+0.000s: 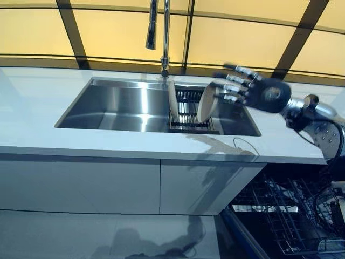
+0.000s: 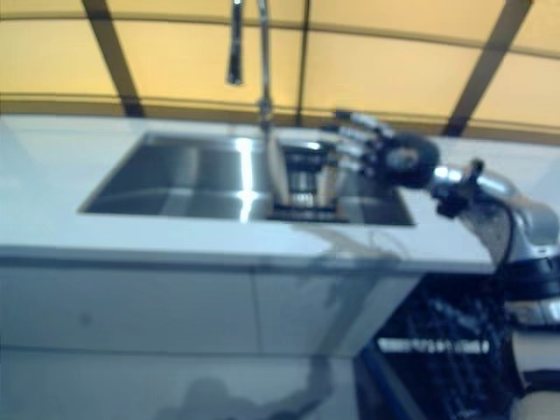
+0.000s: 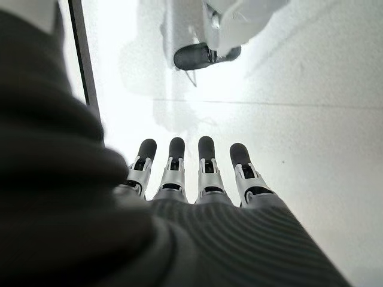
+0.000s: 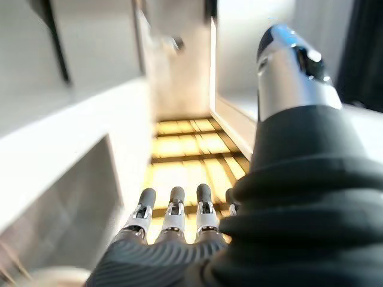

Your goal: Take plates into dishwasher

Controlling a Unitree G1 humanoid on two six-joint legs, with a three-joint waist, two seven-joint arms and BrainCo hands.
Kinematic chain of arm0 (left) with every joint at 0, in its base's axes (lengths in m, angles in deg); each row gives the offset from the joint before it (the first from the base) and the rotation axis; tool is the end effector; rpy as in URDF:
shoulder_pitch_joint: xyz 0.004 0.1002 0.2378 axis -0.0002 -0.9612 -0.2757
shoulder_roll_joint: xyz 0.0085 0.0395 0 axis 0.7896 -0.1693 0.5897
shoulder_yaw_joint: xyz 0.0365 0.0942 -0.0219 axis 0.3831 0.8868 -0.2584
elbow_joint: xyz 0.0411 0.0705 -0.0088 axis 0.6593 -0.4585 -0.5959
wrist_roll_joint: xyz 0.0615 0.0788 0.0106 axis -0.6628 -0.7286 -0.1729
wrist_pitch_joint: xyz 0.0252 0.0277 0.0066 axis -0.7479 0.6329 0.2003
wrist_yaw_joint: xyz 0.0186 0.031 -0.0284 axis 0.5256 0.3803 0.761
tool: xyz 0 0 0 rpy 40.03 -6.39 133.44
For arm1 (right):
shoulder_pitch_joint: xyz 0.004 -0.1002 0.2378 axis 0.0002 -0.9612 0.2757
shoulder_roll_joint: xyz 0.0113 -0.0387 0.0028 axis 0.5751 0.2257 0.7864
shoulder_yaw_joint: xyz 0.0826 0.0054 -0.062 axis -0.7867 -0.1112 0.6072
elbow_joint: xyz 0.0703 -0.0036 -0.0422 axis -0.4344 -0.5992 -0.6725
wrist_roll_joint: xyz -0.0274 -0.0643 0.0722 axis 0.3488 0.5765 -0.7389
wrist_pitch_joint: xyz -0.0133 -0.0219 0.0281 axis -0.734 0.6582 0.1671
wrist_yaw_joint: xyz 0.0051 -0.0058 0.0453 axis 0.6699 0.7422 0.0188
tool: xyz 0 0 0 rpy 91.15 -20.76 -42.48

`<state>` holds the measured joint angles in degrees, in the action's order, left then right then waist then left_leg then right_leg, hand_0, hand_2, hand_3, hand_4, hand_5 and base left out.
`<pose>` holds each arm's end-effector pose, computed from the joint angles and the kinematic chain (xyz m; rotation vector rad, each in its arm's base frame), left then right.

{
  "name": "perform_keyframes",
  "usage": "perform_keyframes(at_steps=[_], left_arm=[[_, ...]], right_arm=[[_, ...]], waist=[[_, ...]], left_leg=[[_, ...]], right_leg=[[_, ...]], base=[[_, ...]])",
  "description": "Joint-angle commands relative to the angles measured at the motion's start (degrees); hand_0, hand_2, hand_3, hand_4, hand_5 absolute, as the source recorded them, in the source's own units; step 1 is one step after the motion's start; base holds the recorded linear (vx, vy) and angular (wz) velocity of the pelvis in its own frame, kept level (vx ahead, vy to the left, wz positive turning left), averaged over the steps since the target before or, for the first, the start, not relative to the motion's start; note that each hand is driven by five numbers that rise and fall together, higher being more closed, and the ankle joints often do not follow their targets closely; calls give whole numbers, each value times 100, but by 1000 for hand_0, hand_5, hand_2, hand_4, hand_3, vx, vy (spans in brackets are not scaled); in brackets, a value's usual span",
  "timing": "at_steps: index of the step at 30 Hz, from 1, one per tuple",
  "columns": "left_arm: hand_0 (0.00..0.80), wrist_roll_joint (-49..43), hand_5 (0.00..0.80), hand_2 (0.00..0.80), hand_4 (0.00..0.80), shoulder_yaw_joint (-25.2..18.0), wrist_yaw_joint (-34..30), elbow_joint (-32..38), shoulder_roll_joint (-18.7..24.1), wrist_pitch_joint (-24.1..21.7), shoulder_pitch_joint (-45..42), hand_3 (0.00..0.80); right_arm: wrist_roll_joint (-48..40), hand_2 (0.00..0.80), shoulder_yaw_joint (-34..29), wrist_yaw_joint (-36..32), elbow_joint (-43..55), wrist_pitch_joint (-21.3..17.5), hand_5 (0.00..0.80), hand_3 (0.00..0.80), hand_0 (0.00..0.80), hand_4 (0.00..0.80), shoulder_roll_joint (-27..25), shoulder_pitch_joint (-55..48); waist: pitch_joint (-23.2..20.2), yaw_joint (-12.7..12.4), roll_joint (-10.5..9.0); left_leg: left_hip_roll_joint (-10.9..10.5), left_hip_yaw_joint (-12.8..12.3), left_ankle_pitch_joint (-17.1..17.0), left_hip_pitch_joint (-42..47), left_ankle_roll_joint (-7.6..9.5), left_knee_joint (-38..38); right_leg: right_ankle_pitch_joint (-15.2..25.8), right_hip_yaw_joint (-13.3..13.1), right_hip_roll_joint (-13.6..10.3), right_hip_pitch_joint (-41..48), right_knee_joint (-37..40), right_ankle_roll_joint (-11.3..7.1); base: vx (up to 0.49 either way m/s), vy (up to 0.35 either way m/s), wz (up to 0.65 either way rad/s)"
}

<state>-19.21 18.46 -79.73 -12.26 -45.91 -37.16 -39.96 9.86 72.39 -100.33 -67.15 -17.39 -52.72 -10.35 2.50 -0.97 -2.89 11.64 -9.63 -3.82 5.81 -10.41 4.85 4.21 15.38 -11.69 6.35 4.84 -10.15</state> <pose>0.0468 0.2767 -0.1036 0.2817 1.4638 0.3062 0.2948 -0.2661 0.2491 0.2189 -0.1787 0.9002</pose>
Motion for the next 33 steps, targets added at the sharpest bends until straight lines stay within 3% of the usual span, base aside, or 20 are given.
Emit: perform_keyframes(at_steps=[1, 3, 5, 8, 10, 14, 15, 16, 17, 18, 19, 21, 23, 25, 30, 33], left_arm=[[0, -39, 0, 0, 0, 307, 68, -327, 187, 33, 308, 0], [0, 55, 0, 0, 0, 346, 104, -361, 164, 101, 358, 0], [0, 120, 0, 0, 0, 366, 128, -392, 142, 149, 398, 0], [0, 250, 0, 0, 0, 449, 211, -342, 122, 232, 447, 0], [0, 322, 0, 0, 0, 472, 292, -323, 101, 230, 499, 0], [0, 428, 0, 0, 0, 439, 419, -41, 78, 373, 455, 0], [0, 416, 0, 0, 0, 432, 467, 73, 33, 301, 434, 0], [0, 386, 0, 0, 0, 467, 460, 169, 21, 331, 471, 0], [0, 358, 0, 0, 0, 542, 441, 269, 27, 373, 539, 0], [0, 297, 0, 0, 0, 571, 407, 307, 46, 409, 596, 0], [0, 289, 0, 0, 0, 574, 400, 305, 61, 428, 634, 0], [0, 470, 0, 0, 0, 647, 463, 313, 130, 488, 756, 0], [0, 523, 0, 0, 0, 637, 489, 311, 233, 526, 857, 0], [0, 602, 0, 0, 0, 658, 612, 332, 273, 529, 852, 0], [0, 406, 0, 0, 0, 624, 423, 589, 388, 540, 635, 0], [0, 149, 0, 0, 0, 614, 343, 663, 405, 433, 492, 0]], right_arm=[[-562, 0, -268, 1447, -489, -647, 0, 0, 0, 0, -276, 811], [-263, 0, -334, 2312, -621, -892, 0, 0, 0, 0, -305, 950], [40, 0, -307, 2859, -737, -727, 0, 0, 0, 0, -374, 1079], [614, 0, -89, 3524, -917, -878, 0, 0, 0, 0, -494, 1249], [1113, 0, 168, 4017, -1000, -783, 0, 0, 0, 0, -575, 1467], [1712, 0, 782, 4086, -1146, -572, 0, 0, 0, 0, -659, 1834], [2142, 0, 1005, 4139, -1226, -533, 0, 0, 0, 0, -723, 1884], [2204, 0, 1053, 4337, -1199, -412, 0, 0, 0, 0, -717, 1852], [2518, 0, 1070, 4476, -1182, -236, 0, 0, 0, 0, -655, 1804], [2828, 0, 1140, 4451, -1270, -118, 0, 0, 0, 0, -630, 1821], [2850, 0, 1188, 4462, -1323, -109, 0, 0, 0, 0, -621, 1844], [3163, 0, 1198, 4484, -1315, 41, 0, 0, 0, 0, -496, 1762], [3346, 0, 1222, 4569, -1388, 201, 0, 0, 0, 0, -449, 1758], [3495, 0, 1292, 4307, -1685, 165, 0, 0, 0, 0, -387, 1859], [3547, 0, 1719, 4299, -2064, 215, 0, 0, 0, 0, -348, 2430], [3675, 0, 1842, 4318, -2083, 353, 0, 0, 0, 0, -329, 2508]], waist=[[-153, -196, -167], [-147, -152, -147], [-139, -104, -125], [-111, -61, -111], [-54, -42, -90], [169, -161, -225], [381, -257, -251], [466, -310, -206], [542, -367, -117], [592, -404, -67], [616, -419, -53], [683, -435, -44], [708, -451, -76], [690, -563, -148], [706, -846, -254], [672, -944, -267]], left_leg=[[205, 87, 348, 133, 230, -184], [202, 75, 348, 151, 230, -177], [184, 81, 336, 156, 234, -160], [162, 136, 314, 124, 243, -168], [169, 233, 337, 39, 256, -296], [244, 560, 367, -475, 182, -1652], [81, 809, 254, -1041, 232, -2546], [-32, 810, 122, -1371, 207, -2593], [-122, 703, 16, -1550, 183, -2052], [-81, 526, -38, -1385, 238, -1450], [-68, 491, -33, -1280, 292, -1331], [-330, 643, 149, -1200, 475, -1350], [-301, 324, 130, -1049, 511, -1202], [-391, 368, 183, -991, 549, -1169], [-388, 331, 280, -1213, 539, -1344], [-480, 384, 282, -1125, 628, -1108]], right_leg=[[-248, 83, -250, -113, -381, -109], [-246, 48, -244, -112, -382, -99], [-239, 1, -240, -112, -364, -85], [-277, -91, -211, -137, -408, -45], [-462, -164, -175, -232, -692, 41], [-572, -303, -39, -249, -800, 372], [-613, -395, 46, -197, -839, 548], [-632, -389, 76, -123, -882, 560], [-661, -326, 111, -18, -906, 454], [-661, -250, 55, -17, -980, 343], [-660, -217, -18, -85, -1087, 309], [-642, -193, -229, -225, -1317, 189], [-520, 54, -485, -274, -1394, 69], [-355, 205, -633, -237, -1238, 13], [-136, 480, -708, -170, -802, -79], [-156, 483, -737, -78, -889, -86]], base=[[0, 0, 0], [0, 0, 0], [10, 26, -4], [1, 6, -1], [0, 0, 0], [-1, -52, 2], [9, 18, 13], [32, 96, 29], [55, 171, 53], [57, 161, 58], [53, 118, 34], [70, 96, -17], [122, 69, -11], [114, 13, 25], [49, 0, 0], [111, 68, -3]])
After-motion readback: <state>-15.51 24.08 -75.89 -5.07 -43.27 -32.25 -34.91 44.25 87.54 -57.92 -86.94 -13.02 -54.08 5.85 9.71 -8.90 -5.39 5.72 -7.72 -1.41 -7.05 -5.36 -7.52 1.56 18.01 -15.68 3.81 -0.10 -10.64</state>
